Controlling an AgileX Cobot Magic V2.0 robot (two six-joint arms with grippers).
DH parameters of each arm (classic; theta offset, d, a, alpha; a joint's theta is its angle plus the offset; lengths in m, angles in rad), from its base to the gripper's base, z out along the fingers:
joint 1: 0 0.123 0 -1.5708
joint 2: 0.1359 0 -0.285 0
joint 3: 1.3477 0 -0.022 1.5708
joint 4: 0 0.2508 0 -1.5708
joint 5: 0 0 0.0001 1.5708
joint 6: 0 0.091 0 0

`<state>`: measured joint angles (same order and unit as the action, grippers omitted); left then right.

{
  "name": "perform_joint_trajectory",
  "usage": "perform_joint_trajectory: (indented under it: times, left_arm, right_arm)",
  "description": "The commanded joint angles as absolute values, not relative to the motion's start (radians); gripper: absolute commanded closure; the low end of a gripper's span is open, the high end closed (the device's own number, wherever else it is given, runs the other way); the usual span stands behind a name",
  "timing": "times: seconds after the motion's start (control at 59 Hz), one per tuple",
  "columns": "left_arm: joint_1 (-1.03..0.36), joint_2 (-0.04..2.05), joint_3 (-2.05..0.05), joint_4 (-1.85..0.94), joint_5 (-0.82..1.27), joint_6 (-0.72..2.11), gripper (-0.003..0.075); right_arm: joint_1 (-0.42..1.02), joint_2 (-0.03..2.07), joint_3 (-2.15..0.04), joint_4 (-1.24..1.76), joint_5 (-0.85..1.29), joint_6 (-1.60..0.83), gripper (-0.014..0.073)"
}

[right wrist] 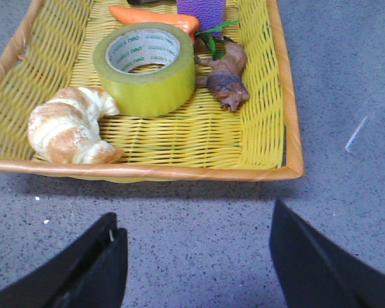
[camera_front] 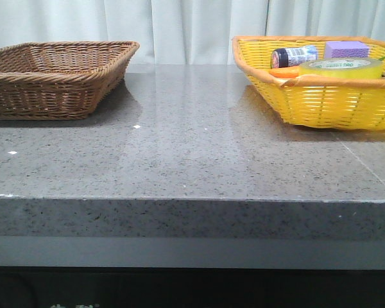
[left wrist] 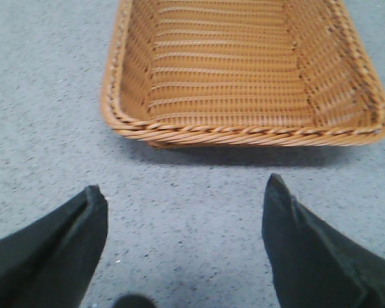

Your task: Transfer tape with both arms

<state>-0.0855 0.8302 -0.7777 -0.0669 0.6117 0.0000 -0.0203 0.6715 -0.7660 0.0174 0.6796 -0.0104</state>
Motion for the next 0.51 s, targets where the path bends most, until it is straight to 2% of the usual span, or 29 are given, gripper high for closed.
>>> perform_joint_trajectory:
  times: [0.0,0.237,0.491]
  left_arm:
    - [-0.138,0.827,-0.811,-0.08,0.52,0.0,0.0209]
    - [-0.336,0.827,-0.811,-0.08,0.51,0.0,0.0209]
    - [-0.426,0.827,-0.811,-0.08,0.496,0.0,0.0209]
  right_arm:
    - [-0.026,0.709,-0.83,0.038,0.633,-0.015,0.0086]
    - [-0.026,0.897,-1.011,0.112,0.744,-0.015,0.0086]
    - [-0.026,1.157,-1.229,0.127,0.832,-0.015,0.0088]
